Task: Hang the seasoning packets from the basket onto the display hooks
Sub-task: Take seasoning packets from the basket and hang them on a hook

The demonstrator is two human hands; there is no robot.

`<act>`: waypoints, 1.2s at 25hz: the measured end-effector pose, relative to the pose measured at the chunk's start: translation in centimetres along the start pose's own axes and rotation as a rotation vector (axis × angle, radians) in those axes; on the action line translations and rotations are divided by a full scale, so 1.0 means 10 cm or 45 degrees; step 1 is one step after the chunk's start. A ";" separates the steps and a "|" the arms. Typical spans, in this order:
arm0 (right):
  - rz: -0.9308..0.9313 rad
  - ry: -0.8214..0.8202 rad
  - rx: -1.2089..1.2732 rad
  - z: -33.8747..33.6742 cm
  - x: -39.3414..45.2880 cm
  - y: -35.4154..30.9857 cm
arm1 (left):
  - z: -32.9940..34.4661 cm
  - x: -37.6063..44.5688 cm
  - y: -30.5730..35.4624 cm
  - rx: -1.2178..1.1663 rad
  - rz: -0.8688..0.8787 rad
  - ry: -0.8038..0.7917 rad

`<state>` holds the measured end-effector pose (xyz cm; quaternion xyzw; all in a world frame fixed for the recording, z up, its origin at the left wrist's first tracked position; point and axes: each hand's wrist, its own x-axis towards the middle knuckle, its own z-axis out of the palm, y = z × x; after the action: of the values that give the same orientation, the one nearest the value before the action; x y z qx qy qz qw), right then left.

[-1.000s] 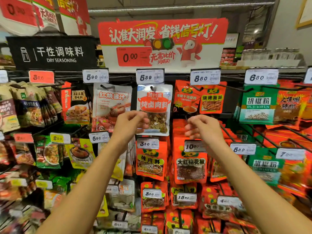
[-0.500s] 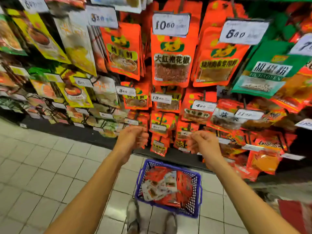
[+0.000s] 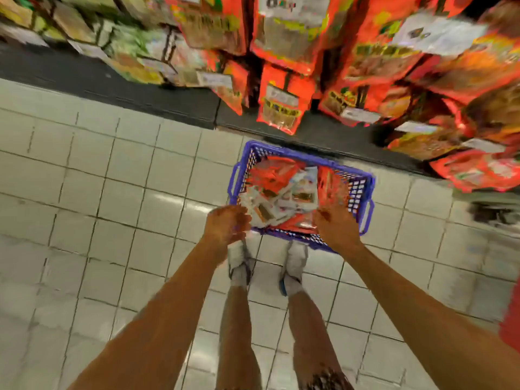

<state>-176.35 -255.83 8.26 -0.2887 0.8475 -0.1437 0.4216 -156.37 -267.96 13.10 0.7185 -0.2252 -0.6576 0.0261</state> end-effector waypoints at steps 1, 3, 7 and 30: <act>-0.019 -0.027 -0.104 0.28 0.24 0.18 | 0.01 0.33 -0.14 0.010 -0.049 0.010; -0.046 -0.111 -0.356 0.77 0.69 0.52 | 0.03 0.94 -0.44 0.038 -0.124 0.006; -0.180 -0.231 -0.911 1.30 1.42 1.15 | 0.10 1.74 -0.87 0.093 -0.192 -0.037; -0.368 -0.185 -0.916 1.56 1.93 0.66 | -0.42 2.08 -1.22 0.330 0.287 -0.337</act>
<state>-175.56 -262.32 -16.54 -0.5438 0.7623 0.1252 0.3278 -148.15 -265.56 -9.84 0.5934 -0.3883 -0.7047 -0.0231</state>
